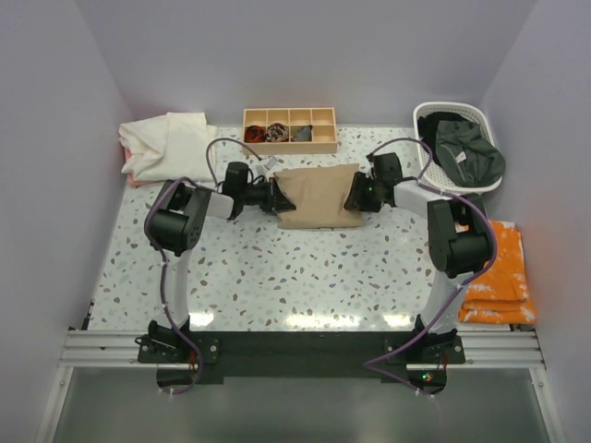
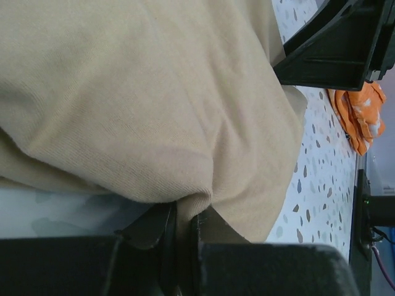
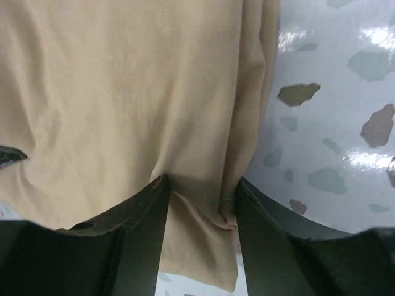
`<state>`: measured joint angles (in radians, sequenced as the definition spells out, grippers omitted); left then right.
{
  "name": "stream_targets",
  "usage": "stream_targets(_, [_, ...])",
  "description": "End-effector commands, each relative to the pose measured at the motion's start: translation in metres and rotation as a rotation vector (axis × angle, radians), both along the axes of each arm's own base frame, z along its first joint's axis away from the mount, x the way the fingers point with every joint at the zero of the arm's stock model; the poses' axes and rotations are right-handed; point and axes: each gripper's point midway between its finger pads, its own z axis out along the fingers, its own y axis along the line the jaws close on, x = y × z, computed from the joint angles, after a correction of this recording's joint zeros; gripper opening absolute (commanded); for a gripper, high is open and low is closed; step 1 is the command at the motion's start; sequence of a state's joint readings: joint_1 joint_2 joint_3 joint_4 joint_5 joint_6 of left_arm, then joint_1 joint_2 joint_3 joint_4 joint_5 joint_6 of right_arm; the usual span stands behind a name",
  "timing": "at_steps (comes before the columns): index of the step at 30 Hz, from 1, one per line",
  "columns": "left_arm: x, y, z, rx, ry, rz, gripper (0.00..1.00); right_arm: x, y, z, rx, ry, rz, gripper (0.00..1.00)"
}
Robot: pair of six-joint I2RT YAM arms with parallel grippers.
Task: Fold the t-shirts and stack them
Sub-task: Put the neatly folded tshirt into the corner of the board with the left arm
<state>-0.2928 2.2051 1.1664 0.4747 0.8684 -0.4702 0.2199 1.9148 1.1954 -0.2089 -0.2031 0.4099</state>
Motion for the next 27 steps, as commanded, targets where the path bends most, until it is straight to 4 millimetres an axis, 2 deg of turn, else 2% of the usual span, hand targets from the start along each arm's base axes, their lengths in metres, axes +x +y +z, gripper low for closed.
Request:
stream_targets(1, [-0.042,-0.004,-0.024,0.074,0.08,-0.013,0.0,-0.034,0.012,0.014,0.073,0.013,0.079,0.5])
stream_targets(2, [-0.049,-0.005,-0.023,0.083,0.081,-0.012,0.0,-0.048,0.009,0.008,0.062,0.033,0.083,0.5])
stream_targets(3, [-0.048,-0.004,-0.011,0.083,0.049,0.007,0.0,-0.054,0.004,0.01,0.039,0.027,0.072,0.5])
stream_targets(4, [-0.06,0.0,-0.015,0.094,0.078,0.022,0.0,-0.056,0.001,0.027,0.032,-0.018,0.063,0.5])
stream_targets(5, [-0.062,0.004,-0.014,0.11,0.07,0.048,0.0,-0.067,-0.004,0.024,0.015,-0.008,0.052,0.51])
stream_targets(6, [-0.062,0.006,-0.001,0.11,0.044,0.063,0.0,-0.071,-0.007,0.032,0.008,-0.027,0.046,0.51])
stream_targets(7, [-0.067,0.011,-0.002,0.132,0.039,0.07,0.0,-0.072,-0.014,0.036,-0.018,-0.043,0.027,0.52])
stream_targets(8, [-0.064,0.016,0.001,0.16,0.024,0.096,0.0,-0.077,-0.017,0.05,-0.025,-0.072,0.023,0.52])
stream_targets(10, [-0.061,0.021,0.016,0.202,-0.009,0.106,0.0,-0.079,-0.025,0.059,-0.054,-0.096,0.005,0.52])
stream_targets(11, [-0.062,0.029,0.012,0.262,0.02,0.127,0.0,-0.081,-0.028,0.071,-0.06,-0.122,-0.001,0.52])
stream_targets(13, [-0.046,0.033,0.035,0.302,-0.057,0.14,0.0,-0.082,-0.032,0.079,-0.078,-0.141,-0.01,0.53])
stream_targets(14, [-0.045,0.041,0.035,0.357,-0.045,0.156,0.0,-0.083,-0.034,0.082,-0.088,-0.142,-0.01,0.53])
stream_targets(16, [-0.029,0.045,0.064,0.392,-0.127,0.179,0.0,-0.084,-0.035,0.088,-0.093,-0.156,-0.012,0.53])
stream_targets(17, [-0.024,0.056,0.072,0.442,-0.138,0.218,0.0,-0.084,-0.036,0.089,-0.098,-0.159,-0.012,0.53])
stream_targets(18, [-0.011,0.056,0.092,0.447,-0.185,0.239,0.0,-0.084,-0.037,0.088,-0.098,-0.156,-0.013,0.53])
stream_targets(20, [-0.001,0.064,0.11,0.477,-0.232,0.26,0.0,-0.083,-0.035,0.088,-0.097,-0.154,-0.003,0.53])
stream_targets(21, [0.01,0.064,0.13,0.474,-0.277,0.277,0.0,-0.082,-0.035,0.085,-0.095,-0.144,-0.002,0.53])
stream_targets(23, [0.018,0.073,0.139,0.528,-0.294,0.292,0.0,-0.081,-0.034,0.083,-0.101,-0.139,0.006,0.53])
stream_targets(24, [0.029,0.073,0.157,0.534,-0.335,0.302,0.0,-0.08,-0.034,0.082,-0.101,-0.138,0.008,0.53])
stream_targets(26, [0.037,0.086,0.162,0.605,-0.354,0.316,0.0,-0.078,-0.034,0.08,-0.105,-0.136,0.01,0.53])
stream_targets(27, [0.047,0.089,0.179,0.609,-0.392,0.333,0.0,-0.078,-0.034,0.08,-0.105,-0.133,0.011,0.53])
